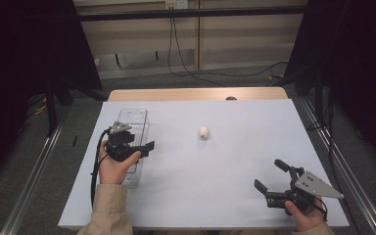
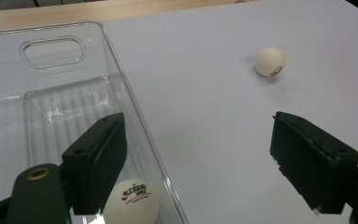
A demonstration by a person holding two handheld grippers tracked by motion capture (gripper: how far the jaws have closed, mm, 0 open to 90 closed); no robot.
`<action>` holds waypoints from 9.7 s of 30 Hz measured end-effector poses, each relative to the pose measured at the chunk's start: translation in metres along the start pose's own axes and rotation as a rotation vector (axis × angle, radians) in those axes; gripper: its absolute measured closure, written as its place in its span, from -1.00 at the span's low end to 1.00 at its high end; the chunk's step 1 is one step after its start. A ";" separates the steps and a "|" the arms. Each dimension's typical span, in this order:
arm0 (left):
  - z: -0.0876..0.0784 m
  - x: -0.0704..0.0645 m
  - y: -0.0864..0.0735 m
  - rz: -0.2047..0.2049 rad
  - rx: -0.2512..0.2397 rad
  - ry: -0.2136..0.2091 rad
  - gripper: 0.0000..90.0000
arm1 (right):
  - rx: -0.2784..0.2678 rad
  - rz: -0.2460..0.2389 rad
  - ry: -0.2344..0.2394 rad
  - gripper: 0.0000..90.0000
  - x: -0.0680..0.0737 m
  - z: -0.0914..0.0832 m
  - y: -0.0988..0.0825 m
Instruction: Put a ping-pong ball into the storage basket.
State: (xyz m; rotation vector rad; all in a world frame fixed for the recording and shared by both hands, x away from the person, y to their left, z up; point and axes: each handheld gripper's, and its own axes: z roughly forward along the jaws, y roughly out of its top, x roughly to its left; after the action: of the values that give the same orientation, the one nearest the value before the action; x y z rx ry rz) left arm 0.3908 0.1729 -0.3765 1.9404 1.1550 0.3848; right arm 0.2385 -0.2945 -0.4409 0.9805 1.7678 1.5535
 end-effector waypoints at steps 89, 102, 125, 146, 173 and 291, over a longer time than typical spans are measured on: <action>0.058 -0.067 0.000 0.076 0.040 -0.125 -0.74 | -0.002 0.003 0.004 -0.94 0.001 0.002 0.000; 0.061 -0.068 -0.001 0.084 0.048 -0.125 -0.74 | -0.001 0.001 0.006 -0.94 0.001 0.002 0.000; 0.074 -0.075 -0.001 0.092 0.053 -0.123 -0.74 | -0.007 0.011 0.003 -0.94 -0.001 0.002 0.001; 0.088 -0.083 0.002 0.116 0.063 -0.115 -0.74 | -0.011 0.011 0.002 -0.94 -0.002 0.001 0.001; 0.101 -0.091 0.005 0.128 0.063 -0.114 -0.74 | -0.010 0.008 0.003 -0.94 -0.001 0.002 0.001; 0.138 -0.106 0.015 0.137 0.050 -0.113 -0.74 | -0.011 0.005 0.006 -0.94 -0.001 0.001 0.001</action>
State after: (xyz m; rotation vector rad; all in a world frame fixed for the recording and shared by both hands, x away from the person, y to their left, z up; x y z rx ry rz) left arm 0.4286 0.0124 -0.4343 2.0643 0.9708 0.3166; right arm 0.2406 -0.2948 -0.4399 0.9770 1.7605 1.5686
